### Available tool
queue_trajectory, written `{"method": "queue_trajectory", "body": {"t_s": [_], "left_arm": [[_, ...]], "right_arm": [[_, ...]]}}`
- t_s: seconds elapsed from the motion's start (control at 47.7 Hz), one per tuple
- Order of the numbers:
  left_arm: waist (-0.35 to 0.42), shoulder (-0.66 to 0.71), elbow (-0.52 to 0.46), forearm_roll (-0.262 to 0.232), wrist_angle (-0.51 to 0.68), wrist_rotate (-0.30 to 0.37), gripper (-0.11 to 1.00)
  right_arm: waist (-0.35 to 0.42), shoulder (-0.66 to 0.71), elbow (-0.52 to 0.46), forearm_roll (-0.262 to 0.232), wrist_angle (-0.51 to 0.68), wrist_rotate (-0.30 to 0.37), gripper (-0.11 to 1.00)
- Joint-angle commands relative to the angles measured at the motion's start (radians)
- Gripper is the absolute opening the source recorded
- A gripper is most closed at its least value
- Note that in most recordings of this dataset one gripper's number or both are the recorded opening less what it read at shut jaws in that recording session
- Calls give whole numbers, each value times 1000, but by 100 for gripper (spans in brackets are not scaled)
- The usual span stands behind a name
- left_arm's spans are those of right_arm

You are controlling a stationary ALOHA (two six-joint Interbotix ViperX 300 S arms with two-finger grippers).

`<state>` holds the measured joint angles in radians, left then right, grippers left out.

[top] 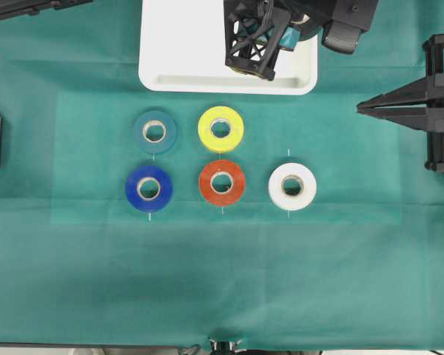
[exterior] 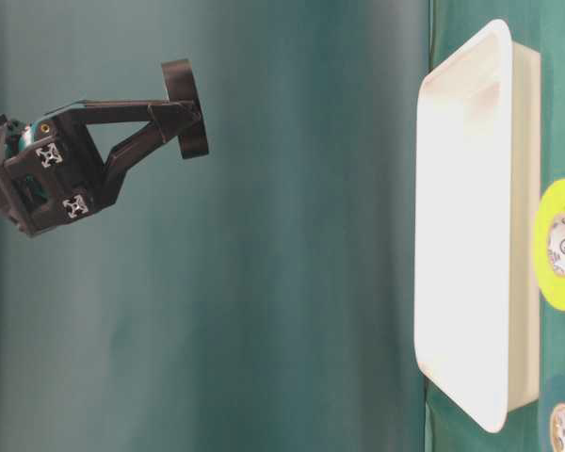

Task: Place the tape from the fixed location into the white case.
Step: 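Carry the black tape roll with the left gripper over the white tray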

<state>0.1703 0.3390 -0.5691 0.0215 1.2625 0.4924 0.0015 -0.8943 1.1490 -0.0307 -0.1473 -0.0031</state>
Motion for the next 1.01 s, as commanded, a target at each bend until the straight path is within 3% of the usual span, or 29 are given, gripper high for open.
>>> {"method": "queue_trajectory", "body": {"t_s": [0.0, 0.23, 0.796, 0.984], "left_arm": [[3, -52, -17, 2, -5, -2, 21], [14, -66, 14, 0, 0, -3, 21], [58, -259, 341, 0, -92, -95, 21], [64, -273, 370, 2, -124, -104, 21]], "right_arm": [[0, 3, -14, 0, -2, -2, 0], [2, 0, -15, 0, 17, 0, 0], [2, -6, -18, 0, 23, -2, 0], [0, -6, -18, 0, 25, -2, 0]]}}
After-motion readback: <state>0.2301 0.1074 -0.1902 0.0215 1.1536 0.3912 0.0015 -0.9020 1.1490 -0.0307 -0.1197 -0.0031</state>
